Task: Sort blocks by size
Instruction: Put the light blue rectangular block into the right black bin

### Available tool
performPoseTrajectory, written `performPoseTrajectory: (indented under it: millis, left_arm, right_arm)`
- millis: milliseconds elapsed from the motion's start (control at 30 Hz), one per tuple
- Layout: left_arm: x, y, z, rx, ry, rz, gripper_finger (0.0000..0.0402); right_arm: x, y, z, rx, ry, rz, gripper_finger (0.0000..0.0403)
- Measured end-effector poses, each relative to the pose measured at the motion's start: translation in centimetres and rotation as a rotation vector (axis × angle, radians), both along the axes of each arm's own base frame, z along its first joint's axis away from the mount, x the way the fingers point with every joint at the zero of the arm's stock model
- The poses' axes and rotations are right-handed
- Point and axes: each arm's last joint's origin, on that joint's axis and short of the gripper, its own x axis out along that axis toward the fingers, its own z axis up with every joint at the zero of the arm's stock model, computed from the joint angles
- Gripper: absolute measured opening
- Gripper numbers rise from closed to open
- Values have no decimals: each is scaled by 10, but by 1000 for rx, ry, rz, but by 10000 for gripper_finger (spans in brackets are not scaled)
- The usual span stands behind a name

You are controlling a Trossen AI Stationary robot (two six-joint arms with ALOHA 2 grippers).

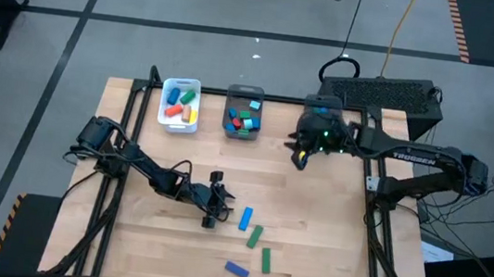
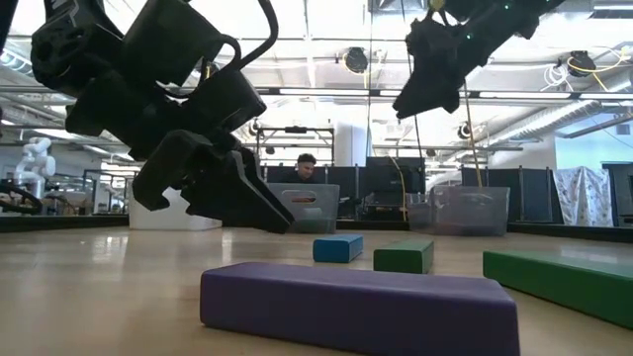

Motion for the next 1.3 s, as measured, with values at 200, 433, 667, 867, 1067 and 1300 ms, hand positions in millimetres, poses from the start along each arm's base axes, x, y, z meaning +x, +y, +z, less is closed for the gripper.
performPoseTrajectory:
  millis: [200, 433, 667, 867, 1067, 1300]
  left_arm:
    - [0, -1, 8, -28, -19, -33, 173]
    - [-7, -4, 33, -63, -84, -125, 173]
    - [-26, 5, 33, -10, -68, -56, 173]
    - [-33, 13, 28, 15, -54, 9, 173]
    - [-35, 14, 25, 18, -45, 14, 173]
    - [-36, 14, 25, 15, -35, 19, 173]
  right_arm:
    - [26, 27, -11, -81, -4, 180, 139]
    - [60, 61, -42, -238, 27, 477, 139]
    - [94, 87, -63, -302, 32, 703, 139]
    - [129, 108, -77, -363, 176, 868, 139]
    - [153, 122, -91, -340, 386, 988, 139]
    - [160, 137, -108, -441, 467, 1191, 139]
